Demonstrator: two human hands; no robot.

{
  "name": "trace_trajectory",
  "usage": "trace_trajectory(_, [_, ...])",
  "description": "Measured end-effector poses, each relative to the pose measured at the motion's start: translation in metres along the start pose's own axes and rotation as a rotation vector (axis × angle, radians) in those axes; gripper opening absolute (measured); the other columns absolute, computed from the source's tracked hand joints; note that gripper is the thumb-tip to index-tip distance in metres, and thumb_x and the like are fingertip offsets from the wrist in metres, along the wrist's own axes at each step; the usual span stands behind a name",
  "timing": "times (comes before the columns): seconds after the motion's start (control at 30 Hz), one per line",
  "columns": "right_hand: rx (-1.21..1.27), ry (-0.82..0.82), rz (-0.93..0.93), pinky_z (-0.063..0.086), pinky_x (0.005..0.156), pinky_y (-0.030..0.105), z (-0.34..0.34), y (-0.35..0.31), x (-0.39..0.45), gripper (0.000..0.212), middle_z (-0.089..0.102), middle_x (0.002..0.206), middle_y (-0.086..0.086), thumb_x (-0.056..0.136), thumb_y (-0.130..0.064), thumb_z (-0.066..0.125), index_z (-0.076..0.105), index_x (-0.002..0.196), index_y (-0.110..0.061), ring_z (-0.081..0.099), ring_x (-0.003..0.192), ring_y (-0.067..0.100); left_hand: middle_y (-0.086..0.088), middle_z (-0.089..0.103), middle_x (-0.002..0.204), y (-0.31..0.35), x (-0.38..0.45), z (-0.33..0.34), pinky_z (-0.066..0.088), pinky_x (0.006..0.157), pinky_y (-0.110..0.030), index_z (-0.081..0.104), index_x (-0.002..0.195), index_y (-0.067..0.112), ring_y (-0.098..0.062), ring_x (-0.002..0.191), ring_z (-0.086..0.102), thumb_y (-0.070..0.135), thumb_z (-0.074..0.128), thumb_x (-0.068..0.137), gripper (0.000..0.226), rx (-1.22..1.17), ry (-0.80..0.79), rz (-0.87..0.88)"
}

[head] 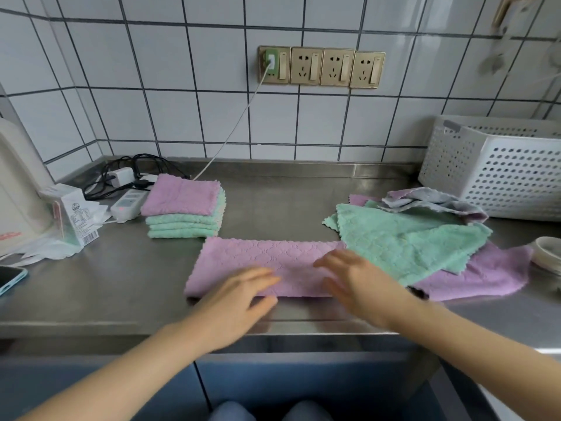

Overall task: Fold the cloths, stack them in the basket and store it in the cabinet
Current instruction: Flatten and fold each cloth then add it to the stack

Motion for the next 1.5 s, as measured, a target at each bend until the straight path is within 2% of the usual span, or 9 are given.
trace_trajectory(0.1, [0.029, -0.112, -0.135, 0.046, 0.092, 0.031, 0.025, -0.011, -0.014, 0.03, 0.06, 0.117, 0.001, 0.094, -0.023, 0.042, 0.06, 0.117, -0.016, 0.057, 0.104, 0.022, 0.019, 0.02, 0.154, 0.002, -0.006, 0.017, 0.005, 0.113, -0.021, 0.033, 0.143, 0.04, -0.004, 0.145, 0.009, 0.072, 0.013, 0.078, 0.075, 0.123, -0.089, 0.002])
trace_trajectory(0.27, [-0.023, -0.1, -0.125, 0.045, 0.099, 0.028, 0.03, 0.009, -0.032, 0.037, 0.059, 0.126, -0.004, 0.099, -0.034, 0.034, 0.059, 0.125, -0.025, 0.056, 0.113, 0.018, 0.025, 0.004, 0.154, -0.013, -0.026, 0.015, -0.004, 0.115, -0.023, 0.018, 0.145, 0.046, 0.0, 0.144, -0.005, 0.072, 0.005, 0.076, 0.075, 0.184, -0.108, -0.043])
trace_trajectory(0.47, [-0.025, -0.033, -0.077, 0.053, 0.087, 0.027, 0.021, 0.026, -0.043, 0.041, 0.063, 0.119, -0.003, 0.098, -0.038, 0.033, 0.065, 0.117, -0.022, 0.062, 0.102, 0.017, 0.024, -0.004, 0.15, -0.042, -0.048, -0.001, -0.006, 0.112, -0.02, 0.015, 0.149, 0.036, -0.007, 0.146, -0.003, 0.086, -0.022, 0.058, 0.111, 0.281, -0.062, -0.173])
trace_trajectory(0.63, [-0.079, 0.05, -0.123, 0.057, 0.07, 0.03, 0.022, 0.021, -0.037, 0.035, 0.069, 0.104, -0.003, 0.096, -0.032, 0.038, 0.07, 0.104, -0.02, 0.066, 0.085, 0.02, -0.001, 0.006, 0.16, -0.039, -0.047, -0.001, 0.003, 0.119, -0.034, 0.014, 0.151, 0.014, -0.02, 0.147, 0.0, 0.082, -0.036, 0.045, 0.136, 0.388, -0.031, -0.332])
trace_trajectory(0.9, [-0.092, 0.173, -0.035, 0.047, 0.048, 0.03, -0.007, -0.005, -0.03, 0.013, 0.059, 0.061, -0.006, 0.081, -0.023, 0.055, 0.065, 0.073, -0.02, 0.055, 0.052, 0.021, 0.013, 0.015, 0.158, 0.039, -0.021, 0.027, -0.017, 0.102, -0.009, 0.017, 0.15, 0.026, -0.006, 0.146, 0.003, 0.059, 0.027, 0.087, 0.072, 0.157, -0.029, 0.028])
trace_trajectory(1.0, [0.061, 0.093, -0.054, 0.047, 0.05, 0.028, -0.022, -0.031, -0.036, 0.01, 0.059, 0.062, -0.008, 0.082, -0.025, 0.058, 0.065, 0.075, -0.024, 0.054, 0.055, 0.015, 0.008, 0.038, 0.149, 0.048, -0.013, 0.029, 0.007, 0.109, -0.01, 0.033, 0.145, 0.024, -0.01, 0.139, 0.029, 0.043, 0.049, 0.092, 0.059, 0.049, 0.095, 0.073])
trace_trajectory(1.1, [0.332, -0.073, -0.053, 0.047, 0.062, 0.023, -0.029, -0.04, -0.039, 0.016, 0.065, 0.072, -0.01, 0.09, -0.033, 0.056, 0.068, 0.083, -0.025, 0.057, 0.065, 0.007, 0.006, 0.065, 0.121, 0.052, -0.006, 0.023, 0.036, 0.094, -0.015, 0.059, 0.126, 0.024, -0.014, 0.111, 0.057, 0.031, 0.055, 0.083, 0.043, -0.019, 0.142, 0.12])
trace_trajectory(1.37, [0.411, -0.054, 0.224, 0.045, 0.086, 0.01, -0.01, 0.023, -0.04, 0.035, 0.065, 0.111, -0.02, 0.089, -0.006, 0.059, 0.066, 0.114, -0.03, 0.059, 0.096, -0.007, 0.024, 0.041, 0.14, 0.003, -0.023, 0.01, 0.01, 0.116, -0.016, 0.049, 0.133, 0.033, 0.016, 0.135, 0.021, -0.01, 0.051, 0.081, 0.067, -0.106, -0.045, 0.178])
trace_trajectory(1.5, [0.394, -0.118, 0.083, 0.033, 0.091, 0.001, 0.013, 0.005, -0.035, 0.049, 0.055, 0.127, -0.015, 0.087, -0.012, 0.062, 0.052, 0.133, -0.028, 0.051, 0.105, -0.013, 0.027, 0.038, 0.14, -0.024, -0.043, -0.002, 0.009, 0.114, -0.01, 0.047, 0.133, 0.034, 0.018, 0.133, 0.023, -0.014, 0.061, 0.08, 0.073, -0.147, -0.009, 0.146])
Point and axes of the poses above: each hand's wrist, its own x-axis towards the middle knuckle, its own z-axis out of the palm, y = z × x, the point moved 5 cm from there along x, towards the middle knuckle
